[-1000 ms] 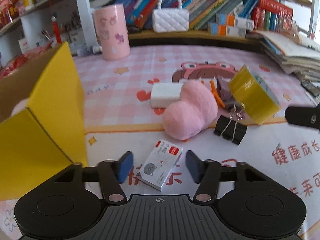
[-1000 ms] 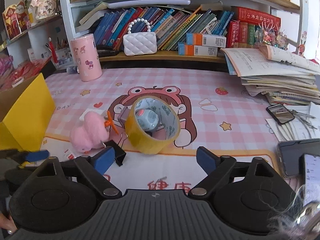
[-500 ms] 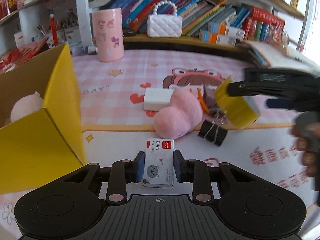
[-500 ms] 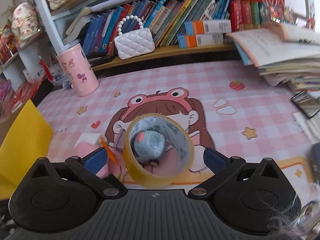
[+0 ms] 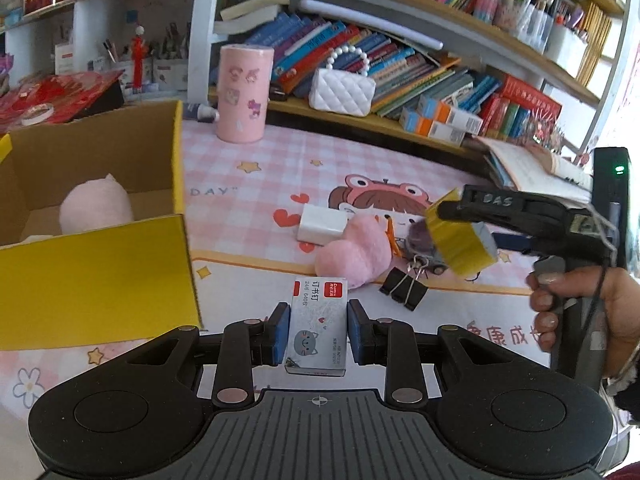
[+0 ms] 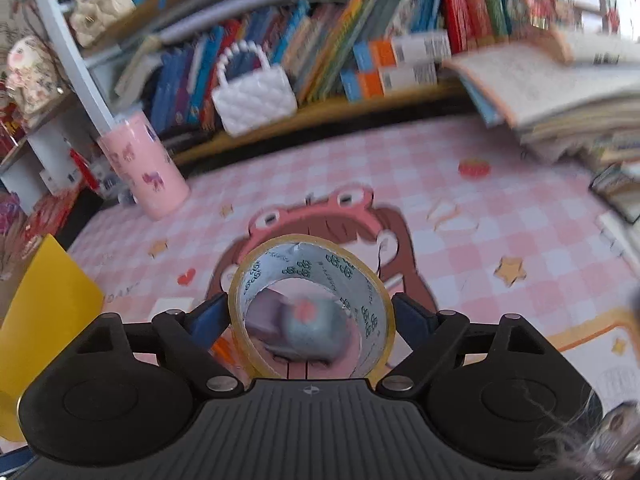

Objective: Organize objects
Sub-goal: 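Grasp the small white card box with the left gripper while the right gripper grasps the yellow tape roll, then carry the card box and tape roll into the yellow box and release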

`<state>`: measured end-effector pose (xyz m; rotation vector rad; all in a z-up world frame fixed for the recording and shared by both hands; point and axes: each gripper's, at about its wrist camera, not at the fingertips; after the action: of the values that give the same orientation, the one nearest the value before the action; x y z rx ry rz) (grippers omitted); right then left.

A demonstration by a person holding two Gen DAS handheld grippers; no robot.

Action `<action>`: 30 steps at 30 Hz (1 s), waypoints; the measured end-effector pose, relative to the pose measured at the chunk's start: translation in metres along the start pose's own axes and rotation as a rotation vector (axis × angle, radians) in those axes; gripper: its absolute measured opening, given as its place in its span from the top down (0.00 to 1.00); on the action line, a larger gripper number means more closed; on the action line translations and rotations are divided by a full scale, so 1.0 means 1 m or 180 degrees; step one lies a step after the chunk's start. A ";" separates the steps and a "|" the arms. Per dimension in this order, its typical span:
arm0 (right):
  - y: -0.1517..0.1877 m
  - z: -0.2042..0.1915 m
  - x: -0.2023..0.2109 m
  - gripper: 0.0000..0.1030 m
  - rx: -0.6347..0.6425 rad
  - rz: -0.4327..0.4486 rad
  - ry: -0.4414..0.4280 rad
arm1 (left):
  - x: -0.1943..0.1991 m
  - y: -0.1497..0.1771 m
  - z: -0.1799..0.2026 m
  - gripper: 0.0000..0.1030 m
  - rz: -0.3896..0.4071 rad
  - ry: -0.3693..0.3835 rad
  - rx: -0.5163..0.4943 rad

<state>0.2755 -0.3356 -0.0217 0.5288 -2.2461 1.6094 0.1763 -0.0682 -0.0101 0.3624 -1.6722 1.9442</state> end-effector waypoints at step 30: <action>0.115 -0.208 0.132 0.17 0.0998 -0.0444 -0.0586 | 0.114 0.046 -0.131 0.73 0.0127 -0.0349 0.0375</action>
<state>0.1153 -0.1188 0.0089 0.9281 -2.0326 1.9174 0.0764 0.0806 -0.0123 0.4918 -1.6478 2.0920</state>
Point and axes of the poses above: each gripper's, at about its wrist camera, not at the fingertips, and x roughly against the way its jaws point, z to its right, y to its underside, and after that the axes turned 9 degrees about z, right-handed
